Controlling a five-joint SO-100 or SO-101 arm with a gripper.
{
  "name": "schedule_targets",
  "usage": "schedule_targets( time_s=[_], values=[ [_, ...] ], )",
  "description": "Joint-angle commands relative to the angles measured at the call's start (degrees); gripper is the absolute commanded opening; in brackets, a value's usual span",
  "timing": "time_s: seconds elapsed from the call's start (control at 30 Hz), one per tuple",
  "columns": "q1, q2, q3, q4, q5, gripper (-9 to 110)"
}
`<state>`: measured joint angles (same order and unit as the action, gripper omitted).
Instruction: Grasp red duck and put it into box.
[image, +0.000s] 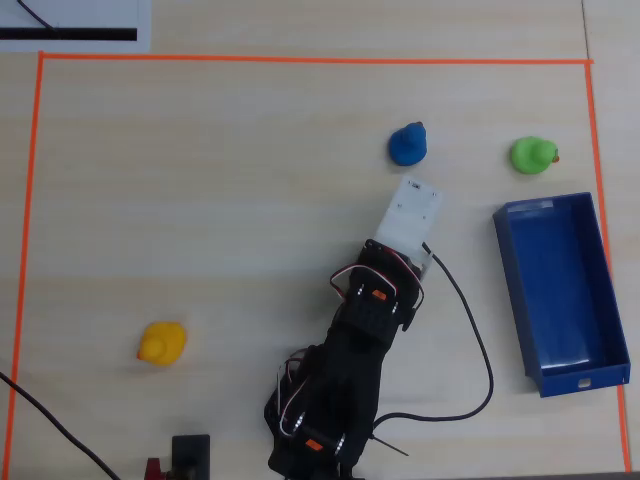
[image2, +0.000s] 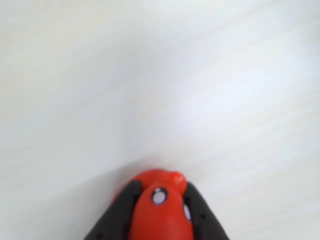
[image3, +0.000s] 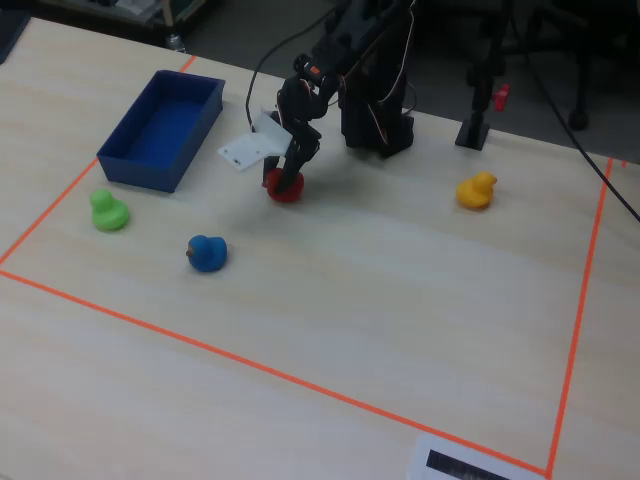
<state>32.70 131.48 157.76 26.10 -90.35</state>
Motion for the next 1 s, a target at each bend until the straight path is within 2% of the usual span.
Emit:
schedule_targets(
  time_s=[0.0, 0.2, 0.6, 0.77, 0.97],
  values=[
    [0.44, 2.11, -6.59, -2.55, 2.99, 0],
    [1.85, -5.98, -29.00, 3.43, 8.88, 0],
    [19.07, -37.00, -78.75, 15.29, 11.60, 0],
    [25.84, -44.47, -86.22, 17.23, 10.55, 0],
    [30.85, -49.22, -84.90, 16.88, 8.79, 0]
  ],
)
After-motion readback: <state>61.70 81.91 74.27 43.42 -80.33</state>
